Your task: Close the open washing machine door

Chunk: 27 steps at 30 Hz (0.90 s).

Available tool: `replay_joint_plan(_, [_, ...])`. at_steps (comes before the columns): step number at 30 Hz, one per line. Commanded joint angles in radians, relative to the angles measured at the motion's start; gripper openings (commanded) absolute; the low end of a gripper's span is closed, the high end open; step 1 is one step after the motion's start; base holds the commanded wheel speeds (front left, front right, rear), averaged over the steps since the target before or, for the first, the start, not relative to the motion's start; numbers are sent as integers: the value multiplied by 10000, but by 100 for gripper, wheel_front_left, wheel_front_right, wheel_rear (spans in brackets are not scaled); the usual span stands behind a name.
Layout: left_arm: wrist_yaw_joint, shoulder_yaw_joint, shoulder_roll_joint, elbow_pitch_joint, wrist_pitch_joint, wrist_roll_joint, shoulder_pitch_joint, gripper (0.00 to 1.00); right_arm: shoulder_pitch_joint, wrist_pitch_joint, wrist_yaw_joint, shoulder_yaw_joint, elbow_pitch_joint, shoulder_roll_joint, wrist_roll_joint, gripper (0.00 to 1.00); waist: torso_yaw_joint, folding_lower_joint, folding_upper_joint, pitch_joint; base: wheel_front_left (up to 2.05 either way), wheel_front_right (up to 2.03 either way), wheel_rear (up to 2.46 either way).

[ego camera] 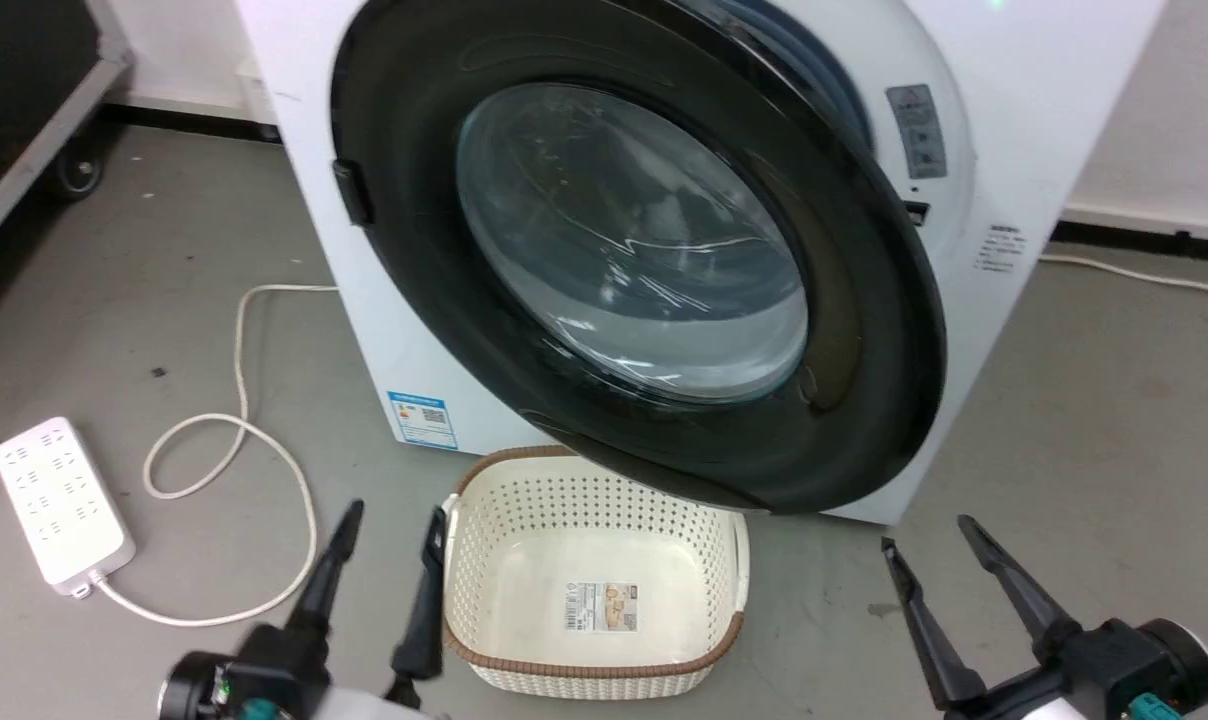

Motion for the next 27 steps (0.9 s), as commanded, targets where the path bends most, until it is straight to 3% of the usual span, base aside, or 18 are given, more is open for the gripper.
replay_joint_plan(1, [83,49,-148,-80,-41,526,198,100,153,-44,8,108,-89,-35,50,100,132,2,0,-18,0,0,0])
replay_joint_plan(2, [124,18,-211,-61,-41,912,276,100,168,-44,8,211,-59,-66,86,69,184,2,0,8,0,0,0])
replay_joint_plan(3, [147,-59,-256,11,-42,1258,327,100,167,-44,8,302,0,-99,104,1,234,2,0,38,0,0,0])
replay_joint_plan(9, [51,-120,-650,241,-42,1844,167,100,-164,-44,8,549,195,-167,86,0,480,2,0,369,0,0,0])
replay_joint_plan(14, [-124,18,-890,363,-42,2056,-141,100,-1148,-44,8,999,457,-660,355,0,701,2,0,926,0,0,0])
replay_joint_plan(20, [-331,104,-1156,543,-43,2260,-692,100,-3207,313,8,1444,1254,-2054,1331,0,1001,2,0,1888,0,0,0])
replay_joint_plan(27, [-324,-42,-1443,566,-43,2446,-1133,100,-4646,597,8,1285,2033,-3258,2456,0,1314,2,0,2567,0,0,0])
